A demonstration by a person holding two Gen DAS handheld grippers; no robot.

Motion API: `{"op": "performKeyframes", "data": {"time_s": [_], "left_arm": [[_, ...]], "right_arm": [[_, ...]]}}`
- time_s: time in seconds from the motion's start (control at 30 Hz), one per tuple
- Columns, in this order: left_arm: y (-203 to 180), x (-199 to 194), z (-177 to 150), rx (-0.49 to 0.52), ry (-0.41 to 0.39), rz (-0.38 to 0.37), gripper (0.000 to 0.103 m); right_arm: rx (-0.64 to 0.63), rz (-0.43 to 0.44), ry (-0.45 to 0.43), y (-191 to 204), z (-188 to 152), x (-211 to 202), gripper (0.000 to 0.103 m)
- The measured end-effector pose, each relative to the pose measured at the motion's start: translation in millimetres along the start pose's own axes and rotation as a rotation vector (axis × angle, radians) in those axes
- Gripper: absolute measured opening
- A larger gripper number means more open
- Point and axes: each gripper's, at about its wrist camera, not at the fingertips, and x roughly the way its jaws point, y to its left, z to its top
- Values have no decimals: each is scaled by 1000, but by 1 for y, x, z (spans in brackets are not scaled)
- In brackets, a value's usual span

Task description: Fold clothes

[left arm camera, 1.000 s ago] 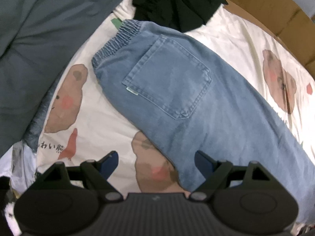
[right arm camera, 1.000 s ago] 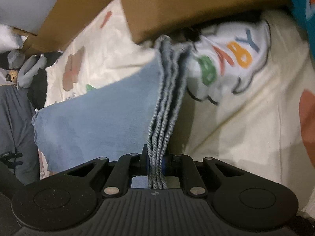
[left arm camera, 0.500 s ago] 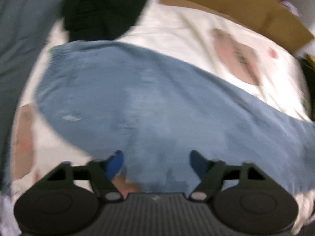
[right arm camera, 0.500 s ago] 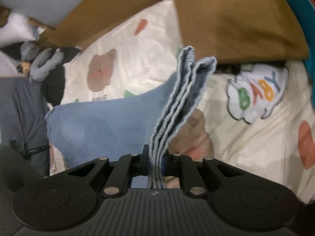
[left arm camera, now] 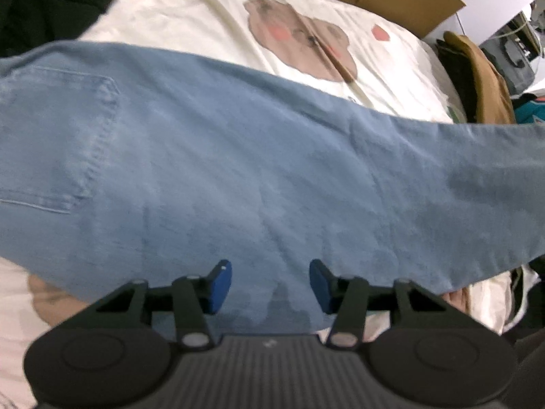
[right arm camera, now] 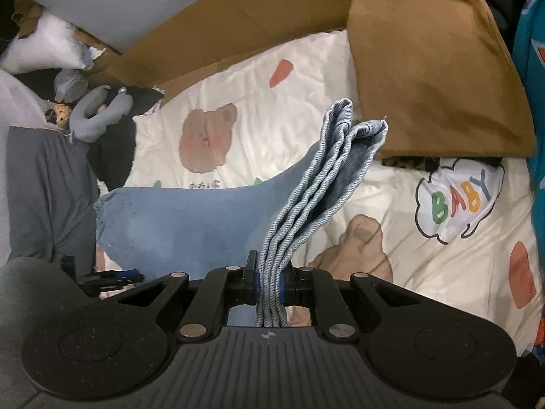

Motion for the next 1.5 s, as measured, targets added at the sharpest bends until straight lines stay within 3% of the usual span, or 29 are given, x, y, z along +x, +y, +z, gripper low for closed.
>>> {"op": "performKeyframes", "data": {"time_s": [0.13, 0.27, 0.37, 0.57, 0.87, 1.13, 1.37, 1.5], "left_arm": [[-8, 14, -6, 6, 23, -43, 43], [-16, 26, -11, 16, 36, -38, 43], [-18, 28, -13, 3, 30, -36, 43], [-21, 20, -8, 12, 19, -2, 54], [-28, 8, 0, 21, 14, 13, 57], [-33, 12, -2, 39, 3, -72, 55], [-41, 41, 13, 100, 32, -228, 51], [-51, 66, 14, 122, 71, -275, 36]], "right_arm": [[-20, -6, -12, 12, 7, -17, 9], [-34, -25, -29, 16, 9, -26, 9], [-56, 23, -15, 10, 6, -26, 8], [5, 72, -36, -20, -1, -26, 8], [50, 119, -85, -47, 0, -43, 8], [35, 65, -137, -53, 28, -80, 8], [2, -8, -130, -39, 50, -95, 8], [-4, -40, -133, -24, 57, -93, 8]]}}
